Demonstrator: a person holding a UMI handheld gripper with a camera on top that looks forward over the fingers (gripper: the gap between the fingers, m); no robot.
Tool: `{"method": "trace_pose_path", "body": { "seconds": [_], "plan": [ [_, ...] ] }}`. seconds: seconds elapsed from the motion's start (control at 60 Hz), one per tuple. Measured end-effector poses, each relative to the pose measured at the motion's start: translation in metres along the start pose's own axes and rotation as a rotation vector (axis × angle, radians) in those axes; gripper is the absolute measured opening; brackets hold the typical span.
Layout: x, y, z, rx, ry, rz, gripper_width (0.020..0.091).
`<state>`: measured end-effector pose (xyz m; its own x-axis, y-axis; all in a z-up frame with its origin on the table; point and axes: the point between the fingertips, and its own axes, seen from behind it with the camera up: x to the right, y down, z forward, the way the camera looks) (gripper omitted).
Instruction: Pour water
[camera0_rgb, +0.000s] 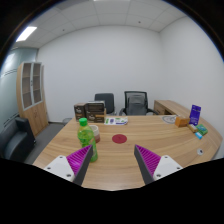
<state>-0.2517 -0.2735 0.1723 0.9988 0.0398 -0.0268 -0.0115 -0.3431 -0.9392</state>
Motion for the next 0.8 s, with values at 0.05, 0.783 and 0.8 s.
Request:
{"method": "trace_pose_path", "body": {
  "seconds": [0.05,0.783,0.8],
  "plan": [
    [-0.029,0.01,0.016,0.004,-0.022,0.001,0.0858],
    [-0.098,0.028,0.188,0.156,0.032,-0.036,0.0406],
    [-0.098,0.028,0.189,0.159,0.03,-0.04,0.0393]
  ]
}}
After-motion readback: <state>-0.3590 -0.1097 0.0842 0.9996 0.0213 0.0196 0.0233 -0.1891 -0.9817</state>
